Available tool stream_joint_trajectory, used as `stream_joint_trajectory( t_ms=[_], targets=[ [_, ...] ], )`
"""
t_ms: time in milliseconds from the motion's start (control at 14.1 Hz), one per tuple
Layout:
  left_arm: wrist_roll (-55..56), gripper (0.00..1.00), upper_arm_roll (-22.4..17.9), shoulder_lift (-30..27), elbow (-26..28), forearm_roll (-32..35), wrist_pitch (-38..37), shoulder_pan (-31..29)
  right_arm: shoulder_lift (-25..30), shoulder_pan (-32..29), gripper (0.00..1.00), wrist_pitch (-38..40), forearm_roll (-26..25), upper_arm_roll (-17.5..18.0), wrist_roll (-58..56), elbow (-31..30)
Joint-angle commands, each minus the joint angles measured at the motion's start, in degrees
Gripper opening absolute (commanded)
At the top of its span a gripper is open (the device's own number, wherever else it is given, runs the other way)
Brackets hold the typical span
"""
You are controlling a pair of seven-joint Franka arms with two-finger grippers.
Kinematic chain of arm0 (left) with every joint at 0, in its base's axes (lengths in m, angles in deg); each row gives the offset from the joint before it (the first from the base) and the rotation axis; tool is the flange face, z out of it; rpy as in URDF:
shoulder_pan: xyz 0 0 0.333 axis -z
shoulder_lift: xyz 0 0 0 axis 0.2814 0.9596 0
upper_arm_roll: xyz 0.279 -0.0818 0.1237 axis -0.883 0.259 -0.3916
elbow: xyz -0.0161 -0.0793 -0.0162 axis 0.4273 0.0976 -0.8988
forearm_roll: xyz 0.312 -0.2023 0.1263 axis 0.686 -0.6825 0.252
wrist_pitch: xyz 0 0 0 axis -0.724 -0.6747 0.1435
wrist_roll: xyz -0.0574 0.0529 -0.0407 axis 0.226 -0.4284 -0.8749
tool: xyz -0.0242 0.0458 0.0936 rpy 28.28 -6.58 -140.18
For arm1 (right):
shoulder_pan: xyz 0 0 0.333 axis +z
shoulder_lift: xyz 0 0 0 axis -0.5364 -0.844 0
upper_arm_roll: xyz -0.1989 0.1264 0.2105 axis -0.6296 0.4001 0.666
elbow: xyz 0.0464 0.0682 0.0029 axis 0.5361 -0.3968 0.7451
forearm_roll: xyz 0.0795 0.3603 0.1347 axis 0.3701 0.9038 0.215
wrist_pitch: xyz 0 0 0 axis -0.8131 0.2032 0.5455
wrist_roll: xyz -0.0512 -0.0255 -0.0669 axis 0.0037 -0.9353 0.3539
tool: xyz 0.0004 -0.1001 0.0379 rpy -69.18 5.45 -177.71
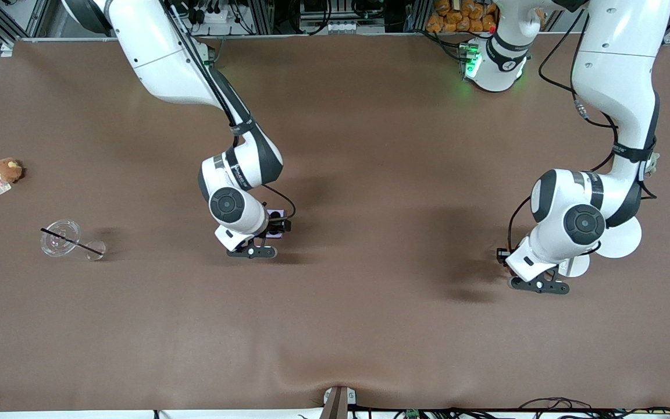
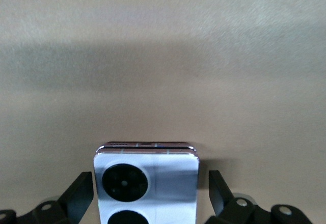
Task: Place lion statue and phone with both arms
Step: 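Carry the lion toward the lamp while the right gripper carries the phone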
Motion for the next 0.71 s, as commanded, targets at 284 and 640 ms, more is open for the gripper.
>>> stream_joint_trajectory(
  t_ms=[284,640],
  targets=[
    [-4.1,0.00,0.8,0.0,3.4,0.9,4.3,-3.1,-0.4,0.7,1.00,-0.1,-0.8,0.0,0.7,-0.3],
    [-4.1,0.00,0.8,0.2,5.4,0.8,6.9,-3.6,-0.5,0.6,0.45,-0.1,-0.9,-0.1,0.4,-0.3]
  ],
)
